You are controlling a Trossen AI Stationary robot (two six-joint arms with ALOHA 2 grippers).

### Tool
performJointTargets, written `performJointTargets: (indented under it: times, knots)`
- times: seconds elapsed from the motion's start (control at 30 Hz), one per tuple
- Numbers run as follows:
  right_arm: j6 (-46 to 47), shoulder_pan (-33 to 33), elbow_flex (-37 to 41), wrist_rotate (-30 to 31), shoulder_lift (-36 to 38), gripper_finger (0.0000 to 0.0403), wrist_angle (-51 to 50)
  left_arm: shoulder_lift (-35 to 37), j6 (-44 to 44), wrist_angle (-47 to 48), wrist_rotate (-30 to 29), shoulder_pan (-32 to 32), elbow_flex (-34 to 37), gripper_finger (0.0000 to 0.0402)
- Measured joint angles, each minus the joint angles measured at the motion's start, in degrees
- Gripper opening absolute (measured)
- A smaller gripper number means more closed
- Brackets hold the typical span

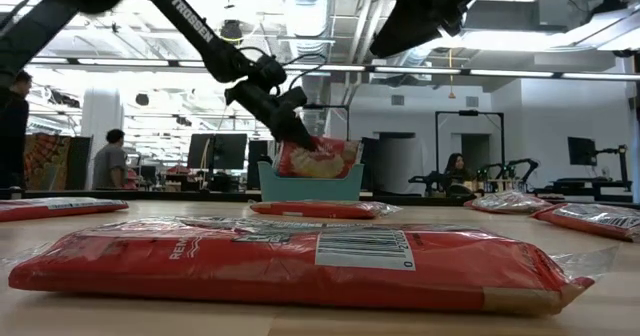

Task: Sort popcorn bags into baskets
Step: Put the red popcorn bag into the green basket

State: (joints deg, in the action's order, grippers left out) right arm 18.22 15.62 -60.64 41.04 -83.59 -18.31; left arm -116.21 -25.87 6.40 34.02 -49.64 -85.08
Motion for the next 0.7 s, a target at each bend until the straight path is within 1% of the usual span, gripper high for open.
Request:
performJointTargets:
  times: [0.2,0.33,0.4,0.6,0.7]
  knots:
    - [0.39,0.00,0.00,0.02,0.00,0.0139,-0.11,-2.22,-0.44,-0.48,0.09,-0.31,0.00,0.0006]
    - [0.39,0.00,0.00,-0.11,0.00,0.0136,-0.40,-2.27,-0.44,-0.61,-1.71,-0.30,0.00,0.0007]
    - [0.39,0.00,0.00,-0.23,0.00,0.0135,-0.55,-2.27,0.60,-0.43,-2.31,-0.55,0.00,0.0013]
    - [0.37,-0.37,0.00,-0.42,0.00,0.0137,-0.79,-2.27,1.48,1.58,-7.49,-0.63,0.00,0.0039]
    - [0.02,-0.58,0.00,-0.55,0.00,0.0139,-0.76,-2.27,0.78,2.11,-7.75,-0.62,0.00,0.0046]
